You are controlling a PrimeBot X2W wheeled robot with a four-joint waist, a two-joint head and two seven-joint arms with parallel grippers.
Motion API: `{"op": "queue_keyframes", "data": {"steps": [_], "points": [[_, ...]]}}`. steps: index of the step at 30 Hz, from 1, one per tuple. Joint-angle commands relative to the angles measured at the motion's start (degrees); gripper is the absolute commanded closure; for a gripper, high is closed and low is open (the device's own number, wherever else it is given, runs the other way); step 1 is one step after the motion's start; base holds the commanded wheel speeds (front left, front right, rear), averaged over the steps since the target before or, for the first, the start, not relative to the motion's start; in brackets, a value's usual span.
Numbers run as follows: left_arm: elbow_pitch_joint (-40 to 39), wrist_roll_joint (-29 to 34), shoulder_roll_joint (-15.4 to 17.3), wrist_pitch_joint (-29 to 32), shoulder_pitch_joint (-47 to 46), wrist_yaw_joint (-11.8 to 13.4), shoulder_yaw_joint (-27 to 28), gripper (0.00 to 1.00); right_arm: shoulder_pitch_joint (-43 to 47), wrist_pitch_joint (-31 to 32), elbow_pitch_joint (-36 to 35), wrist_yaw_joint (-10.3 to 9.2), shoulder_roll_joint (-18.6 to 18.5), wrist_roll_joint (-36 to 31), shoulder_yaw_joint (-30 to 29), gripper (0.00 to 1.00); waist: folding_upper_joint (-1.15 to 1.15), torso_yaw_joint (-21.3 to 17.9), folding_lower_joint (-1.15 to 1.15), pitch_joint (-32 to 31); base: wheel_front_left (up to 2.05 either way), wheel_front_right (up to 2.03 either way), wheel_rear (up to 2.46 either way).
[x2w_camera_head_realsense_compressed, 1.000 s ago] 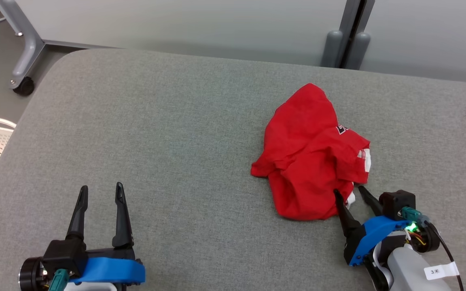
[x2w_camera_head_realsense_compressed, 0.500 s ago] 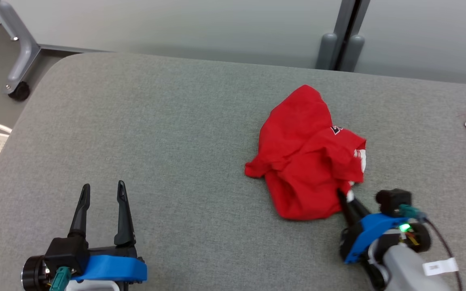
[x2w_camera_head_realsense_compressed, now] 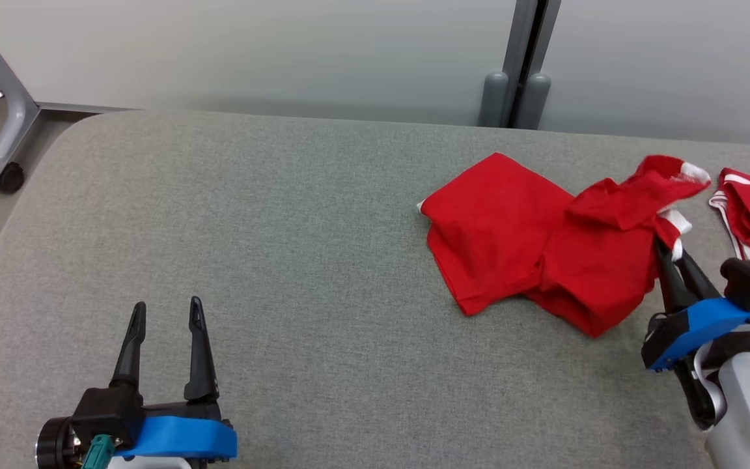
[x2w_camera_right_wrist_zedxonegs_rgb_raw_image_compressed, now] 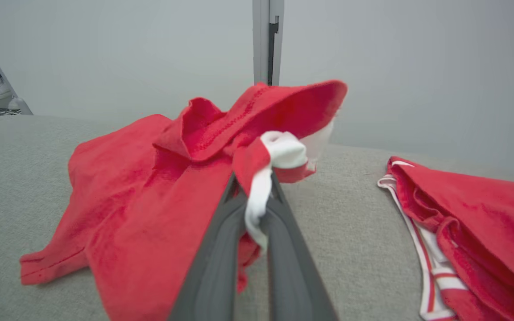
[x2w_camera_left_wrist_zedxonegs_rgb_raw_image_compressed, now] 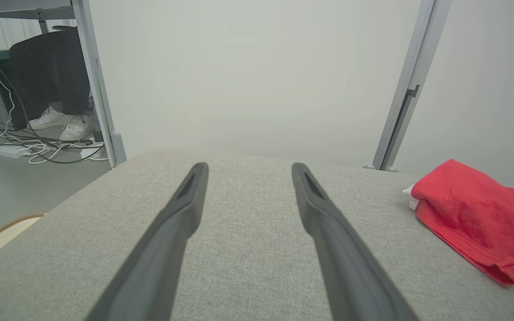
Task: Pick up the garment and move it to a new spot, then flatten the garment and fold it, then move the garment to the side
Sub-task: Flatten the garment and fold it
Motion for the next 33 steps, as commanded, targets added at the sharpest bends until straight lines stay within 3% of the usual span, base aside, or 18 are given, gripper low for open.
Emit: {"op": "queue_keyframes", "data": {"steps": [1,11,18,23,24,25,33], "points": [[-0.01,-0.03,-0.03,-0.25,0.23,0.07,0.04,0.00,0.32,0.02,-1.71,0.01,0.19,-1.24,0.20,1.00,0.00,0.08,0.00,-0.32,0.00,0.00,0.00],[0.08,-0.38,-0.03,-0.25,1.40,0.05,-0.74,0.00,1.46,0.02,-7.40,0.01,6.26,-5.25,13.85,1.00,0.00,2.27,0.00,-2.02,0.00,0.00,0.00],[0.56,-0.36,-0.03,-0.25,1.56,-0.56,-0.78,0.00,3.07,0.02,-5.32,0.01,8.81,-4.20,27.03,1.00,0.00,4.34,0.00,-2.52,0.00,0.00,0.00],[0.70,-0.45,-0.03,-0.25,2.13,-0.40,-0.77,0.00,5.41,0.02,-3.31,0.01,9.85,-2.21,32.15,0.98,0.00,4.74,0.00,-3.07,0.00,0.00,0.00],[0.70,-0.50,-0.03,-0.25,2.33,-0.29,-0.75,0.00,5.74,0.02,-3.50,0.01,9.99,-1.80,32.39,0.67,0.00,4.62,0.00,-3.21,0.00,0.00,0.00],[0.66,-0.60,-0.03,-0.25,2.59,-0.19,-0.65,0.00,6.27,0.02,-3.76,0.01,10.11,-1.43,32.86,0.00,0.00,4.36,0.00,-3.40,0.00,0.00,0.00],[0.73,-0.07,-0.03,-0.25,4.13,-0.52,0.52,0.00,10.70,0.01,-11.09,0.01,8.73,-1.48,29.64,0.00,0.00,1.31,0.00,-5.13,0.00,0.00,0.00]]}}
